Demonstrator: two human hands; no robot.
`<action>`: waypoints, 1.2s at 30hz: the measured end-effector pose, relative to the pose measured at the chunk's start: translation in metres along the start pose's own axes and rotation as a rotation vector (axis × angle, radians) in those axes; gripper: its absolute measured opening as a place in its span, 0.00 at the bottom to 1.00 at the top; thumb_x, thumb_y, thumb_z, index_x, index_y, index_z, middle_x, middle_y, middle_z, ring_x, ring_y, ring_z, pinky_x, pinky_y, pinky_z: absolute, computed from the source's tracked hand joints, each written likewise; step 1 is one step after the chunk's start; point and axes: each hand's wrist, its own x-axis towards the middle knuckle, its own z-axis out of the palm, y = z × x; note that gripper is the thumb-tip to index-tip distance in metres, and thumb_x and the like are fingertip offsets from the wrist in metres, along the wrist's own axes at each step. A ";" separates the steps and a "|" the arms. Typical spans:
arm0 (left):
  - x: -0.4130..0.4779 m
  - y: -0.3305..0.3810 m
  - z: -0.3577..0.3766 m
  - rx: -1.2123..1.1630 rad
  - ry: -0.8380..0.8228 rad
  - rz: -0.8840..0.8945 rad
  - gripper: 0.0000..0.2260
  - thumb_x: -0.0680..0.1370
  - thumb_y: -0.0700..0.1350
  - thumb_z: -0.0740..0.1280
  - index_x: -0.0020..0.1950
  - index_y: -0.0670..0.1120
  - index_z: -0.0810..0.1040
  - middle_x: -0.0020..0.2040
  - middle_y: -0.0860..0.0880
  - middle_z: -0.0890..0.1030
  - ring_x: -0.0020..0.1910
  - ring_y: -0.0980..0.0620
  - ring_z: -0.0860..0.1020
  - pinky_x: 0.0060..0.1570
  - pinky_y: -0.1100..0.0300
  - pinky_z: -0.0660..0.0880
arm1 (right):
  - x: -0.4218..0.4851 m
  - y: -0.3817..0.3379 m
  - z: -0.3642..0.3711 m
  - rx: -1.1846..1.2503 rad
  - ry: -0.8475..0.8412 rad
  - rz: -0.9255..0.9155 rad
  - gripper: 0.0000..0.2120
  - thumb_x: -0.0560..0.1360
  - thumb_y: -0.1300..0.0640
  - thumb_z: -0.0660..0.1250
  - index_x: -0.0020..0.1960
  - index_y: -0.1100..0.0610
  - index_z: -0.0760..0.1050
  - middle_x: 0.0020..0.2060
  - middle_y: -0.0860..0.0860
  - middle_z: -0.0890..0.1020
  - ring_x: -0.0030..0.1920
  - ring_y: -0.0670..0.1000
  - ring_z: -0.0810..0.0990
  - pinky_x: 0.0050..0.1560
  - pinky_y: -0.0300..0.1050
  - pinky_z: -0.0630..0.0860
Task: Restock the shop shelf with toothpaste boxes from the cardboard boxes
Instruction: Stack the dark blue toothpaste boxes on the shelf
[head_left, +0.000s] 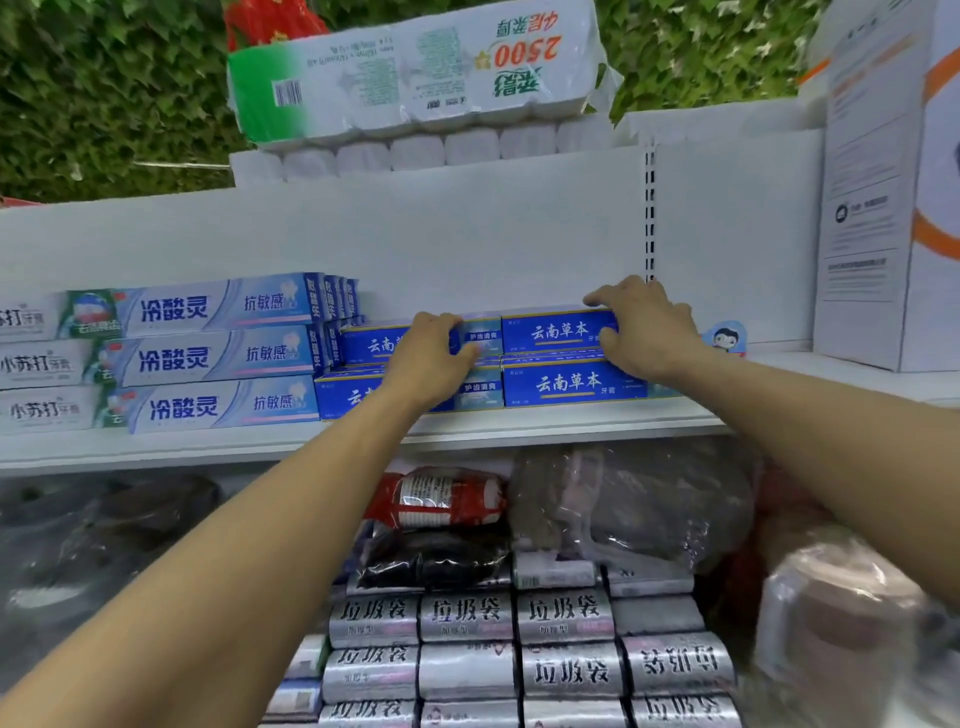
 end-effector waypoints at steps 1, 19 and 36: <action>-0.007 -0.001 -0.001 -0.012 0.017 0.023 0.21 0.79 0.53 0.65 0.69 0.47 0.72 0.66 0.46 0.72 0.62 0.47 0.74 0.60 0.52 0.72 | -0.010 -0.006 0.000 -0.001 0.010 -0.026 0.21 0.78 0.57 0.61 0.70 0.50 0.67 0.66 0.54 0.69 0.67 0.55 0.66 0.64 0.57 0.65; -0.226 0.016 0.004 -0.239 -0.009 0.008 0.07 0.77 0.50 0.67 0.52 0.52 0.81 0.43 0.55 0.83 0.44 0.55 0.80 0.51 0.54 0.78 | -0.221 -0.033 0.010 0.061 -0.016 -0.214 0.16 0.75 0.51 0.65 0.62 0.51 0.75 0.56 0.51 0.77 0.59 0.55 0.74 0.56 0.53 0.70; -0.445 -0.041 0.140 -0.298 -0.525 -0.576 0.08 0.77 0.48 0.68 0.55 0.48 0.81 0.44 0.51 0.82 0.43 0.52 0.79 0.51 0.57 0.75 | -0.421 0.024 0.119 0.184 -0.662 0.105 0.13 0.74 0.53 0.64 0.59 0.47 0.75 0.55 0.49 0.78 0.54 0.54 0.78 0.50 0.47 0.74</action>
